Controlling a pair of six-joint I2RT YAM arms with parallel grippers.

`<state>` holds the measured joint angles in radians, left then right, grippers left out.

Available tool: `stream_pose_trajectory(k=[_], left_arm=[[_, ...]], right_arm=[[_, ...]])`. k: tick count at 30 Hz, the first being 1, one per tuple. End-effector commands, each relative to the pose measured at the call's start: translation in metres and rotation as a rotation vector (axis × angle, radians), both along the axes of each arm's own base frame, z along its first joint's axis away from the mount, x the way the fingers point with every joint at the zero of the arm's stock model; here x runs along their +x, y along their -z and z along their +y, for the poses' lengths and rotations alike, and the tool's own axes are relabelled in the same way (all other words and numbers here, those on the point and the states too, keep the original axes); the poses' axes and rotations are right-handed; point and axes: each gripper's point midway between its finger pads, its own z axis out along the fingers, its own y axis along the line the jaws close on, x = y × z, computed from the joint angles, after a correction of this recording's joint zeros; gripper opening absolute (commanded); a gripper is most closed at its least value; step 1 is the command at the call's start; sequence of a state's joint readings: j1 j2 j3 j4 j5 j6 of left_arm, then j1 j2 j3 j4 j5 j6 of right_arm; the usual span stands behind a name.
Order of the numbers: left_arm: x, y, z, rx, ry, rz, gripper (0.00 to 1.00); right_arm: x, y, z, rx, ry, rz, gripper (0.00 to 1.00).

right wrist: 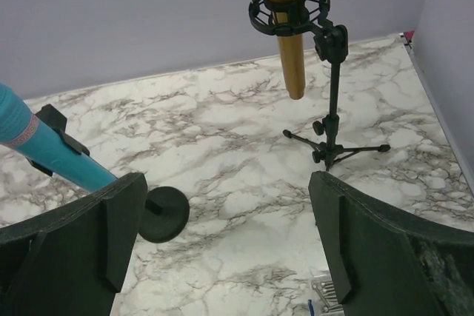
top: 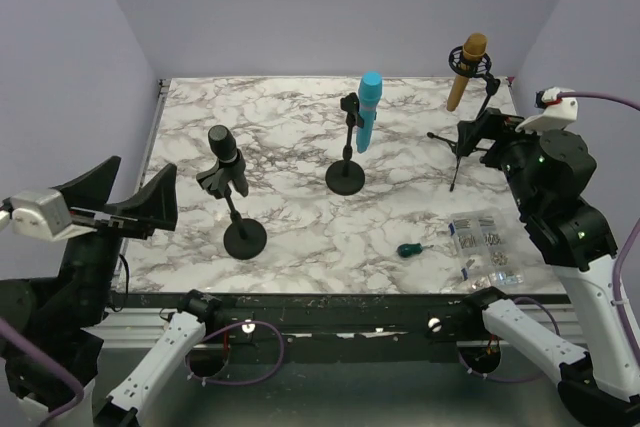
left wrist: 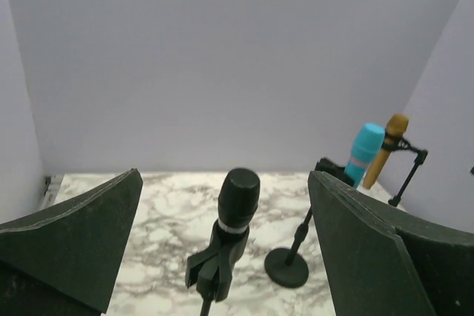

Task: Remove the microphone from the stand

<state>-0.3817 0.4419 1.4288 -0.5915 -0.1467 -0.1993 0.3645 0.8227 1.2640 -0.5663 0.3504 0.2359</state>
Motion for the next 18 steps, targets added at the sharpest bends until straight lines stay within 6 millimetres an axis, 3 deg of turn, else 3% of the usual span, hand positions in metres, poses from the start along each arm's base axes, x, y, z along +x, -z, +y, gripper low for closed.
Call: stream_pose_trajectory(k=[1, 5, 8, 15, 18], left_arm=[[0.022, 0.039, -0.005, 0.056, -0.021, 0.135, 0.99], [0.029, 0.054, -0.011, 0.038, -0.002, 0.163, 0.99], [0.03, 0.064, -0.019, 0.022, 0.039, 0.18, 0.98], [0.031, 0.098, -0.026, 0.01, 0.075, 0.242, 0.98], [0.029, 0.108, -0.024, -0.002, 0.068, 0.25, 0.99]], right_arm=[[0.004, 0.001, 0.009, 0.042, -0.035, -0.004, 1.0], [-0.002, 0.007, 0.028, 0.069, -0.144, -0.014, 1.0], [0.0, 0.022, 0.027, 0.147, -0.107, -0.005, 1.0], [0.002, 0.081, 0.061, 0.254, -0.222, 0.157, 1.0], [-0.002, 0.111, 0.094, 0.274, -0.389, 0.252, 1.0]])
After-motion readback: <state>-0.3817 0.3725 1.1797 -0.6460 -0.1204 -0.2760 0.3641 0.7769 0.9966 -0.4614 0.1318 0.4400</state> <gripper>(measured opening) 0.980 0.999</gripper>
